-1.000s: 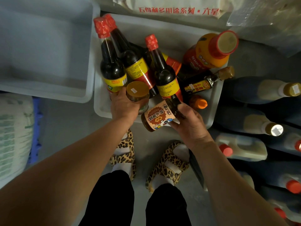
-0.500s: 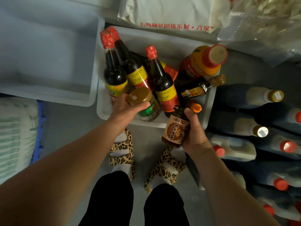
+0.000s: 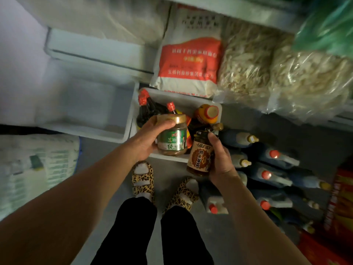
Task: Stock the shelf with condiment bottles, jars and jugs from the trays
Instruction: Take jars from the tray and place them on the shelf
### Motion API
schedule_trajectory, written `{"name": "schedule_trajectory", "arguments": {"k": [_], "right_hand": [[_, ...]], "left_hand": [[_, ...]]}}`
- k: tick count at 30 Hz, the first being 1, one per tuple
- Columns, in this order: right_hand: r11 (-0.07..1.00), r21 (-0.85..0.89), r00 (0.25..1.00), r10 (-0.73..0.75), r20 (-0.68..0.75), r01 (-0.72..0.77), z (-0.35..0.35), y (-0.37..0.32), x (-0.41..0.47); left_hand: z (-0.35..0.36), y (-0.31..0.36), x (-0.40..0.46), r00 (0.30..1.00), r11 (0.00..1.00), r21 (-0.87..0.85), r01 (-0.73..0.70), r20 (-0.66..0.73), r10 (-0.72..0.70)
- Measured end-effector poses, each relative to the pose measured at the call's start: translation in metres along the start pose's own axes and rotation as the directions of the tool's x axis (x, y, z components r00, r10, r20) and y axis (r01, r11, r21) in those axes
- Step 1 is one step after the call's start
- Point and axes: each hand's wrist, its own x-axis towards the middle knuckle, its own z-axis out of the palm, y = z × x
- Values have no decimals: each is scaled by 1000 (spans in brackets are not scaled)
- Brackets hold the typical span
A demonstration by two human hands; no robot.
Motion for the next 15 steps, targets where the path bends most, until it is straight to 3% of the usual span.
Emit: {"name": "schedule_trajectory", "arguments": {"k": [8,15], "right_hand": [[977,-83,976,-186,115,196,45,-147,-152],[931,17,903,-357,241,364,71,-260,-281]], "left_hand": [[58,160,-149,980,985,-3,-174,101,174],[118,271,-279,914,922,19,-386,142,380]]}}
